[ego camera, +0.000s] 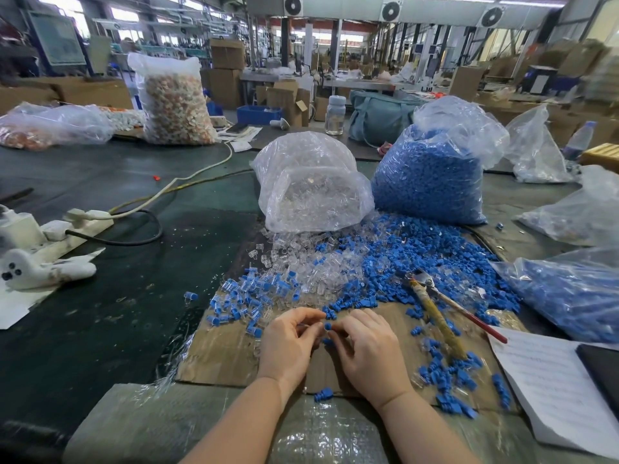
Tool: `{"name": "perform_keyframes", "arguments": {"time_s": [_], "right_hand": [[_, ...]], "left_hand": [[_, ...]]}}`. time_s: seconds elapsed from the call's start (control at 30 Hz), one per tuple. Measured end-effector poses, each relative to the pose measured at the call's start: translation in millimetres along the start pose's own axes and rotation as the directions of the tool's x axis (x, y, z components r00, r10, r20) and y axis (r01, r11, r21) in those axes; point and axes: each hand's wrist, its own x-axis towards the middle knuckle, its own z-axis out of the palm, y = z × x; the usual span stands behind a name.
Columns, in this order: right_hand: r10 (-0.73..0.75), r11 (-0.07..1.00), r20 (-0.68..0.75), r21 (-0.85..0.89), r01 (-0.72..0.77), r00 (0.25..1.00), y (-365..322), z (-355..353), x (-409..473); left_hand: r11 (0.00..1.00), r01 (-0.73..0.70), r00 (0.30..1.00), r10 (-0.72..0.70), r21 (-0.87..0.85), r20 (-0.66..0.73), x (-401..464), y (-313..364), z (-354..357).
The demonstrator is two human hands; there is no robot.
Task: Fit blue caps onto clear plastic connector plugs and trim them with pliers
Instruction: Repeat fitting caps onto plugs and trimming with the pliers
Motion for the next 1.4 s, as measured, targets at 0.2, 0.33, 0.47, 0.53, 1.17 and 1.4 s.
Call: {"name": "perform_keyframes", "arguments": {"time_s": [0.2, 0.33, 0.47, 0.53, 1.17, 1.4], "right_hand": [[0.002, 1.0, 0.021, 0.02, -0.003, 1.0, 0, 0, 1], [0.012, 0.999, 0.005, 0.037, -0.013, 1.0, -1, 0, 1], [-0.009, 0.999, -0.01, 0.049, 0.009, 1.0, -1, 1, 1], [-0.018, 0.999, -0.014, 0.051, 0.019, 1.0, 0, 1, 1], [0.196, 0.961, -0.186, -0.161, -0.226, 0.963, 19, -25, 9], [0.84, 0.501, 0.141, -0.572, -0.65, 0.524, 76, -63, 18]], "left_hand": [[0.998, -0.017, 1.0, 0.016, 0.054, 0.003, 0, 2, 0], [0.997, -0.016, 1.0, 0.016, 0.075, 0.007, -1, 2, -1], [0.997, -0.017, 1.0, 0.016, 0.08, 0.011, -1, 2, -2], [0.997, -0.013, 1.0, 0.012, 0.077, 0.013, 0, 2, -2], [0.998, 0.052, 0.999, -0.052, 0.038, -0.012, 1, 5, -1], [0.997, 0.062, 0.998, -0.061, 0.041, -0.026, 3, 5, -2]]}}
